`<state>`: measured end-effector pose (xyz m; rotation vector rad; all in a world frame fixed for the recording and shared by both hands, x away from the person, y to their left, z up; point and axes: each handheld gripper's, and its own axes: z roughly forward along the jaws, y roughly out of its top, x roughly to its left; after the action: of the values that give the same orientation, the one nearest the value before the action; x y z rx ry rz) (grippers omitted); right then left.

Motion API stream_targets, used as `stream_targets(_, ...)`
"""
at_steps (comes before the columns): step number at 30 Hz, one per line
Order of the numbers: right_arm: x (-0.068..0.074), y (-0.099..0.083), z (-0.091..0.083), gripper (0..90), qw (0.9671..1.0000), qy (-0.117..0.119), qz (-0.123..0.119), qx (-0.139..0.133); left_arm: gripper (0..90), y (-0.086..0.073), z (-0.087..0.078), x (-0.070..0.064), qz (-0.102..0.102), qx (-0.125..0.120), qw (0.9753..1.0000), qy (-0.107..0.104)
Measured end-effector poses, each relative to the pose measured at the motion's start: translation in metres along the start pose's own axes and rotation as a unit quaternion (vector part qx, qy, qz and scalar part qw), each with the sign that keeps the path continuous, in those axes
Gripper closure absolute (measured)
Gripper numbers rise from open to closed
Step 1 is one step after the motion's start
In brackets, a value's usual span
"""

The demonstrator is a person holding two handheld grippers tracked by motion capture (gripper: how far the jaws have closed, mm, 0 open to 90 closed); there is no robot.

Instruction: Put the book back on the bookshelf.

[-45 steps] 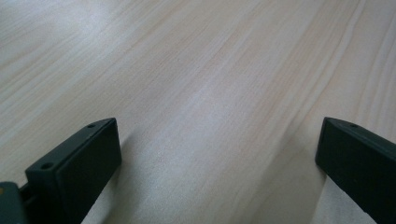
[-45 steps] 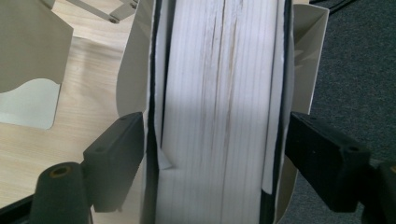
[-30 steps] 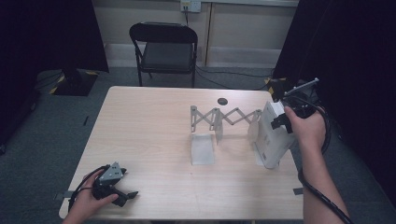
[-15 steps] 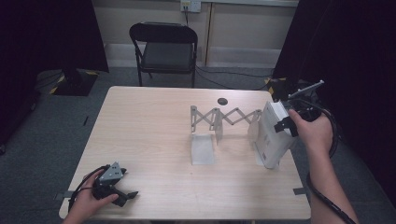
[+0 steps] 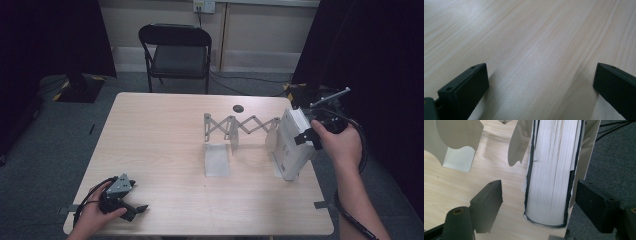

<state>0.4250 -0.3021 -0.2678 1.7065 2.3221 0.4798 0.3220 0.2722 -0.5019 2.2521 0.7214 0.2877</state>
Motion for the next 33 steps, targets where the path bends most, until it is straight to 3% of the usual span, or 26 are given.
stream_targets(19, 0.018, 0.001, -0.020, 21.3, 0.9994, 0.012, -0.029, -0.014, 0.0, 0.002, 0.002, 0.001, 0.003, 0.001, 1.0000, 0.001)
stream_targets(33, 0.050, 0.010, -0.021, 21.4, 0.9968, 0.030, -0.071, -0.019, 0.0, 0.002, 0.002, 0.000, 0.002, 0.001, 1.0000, 0.001)
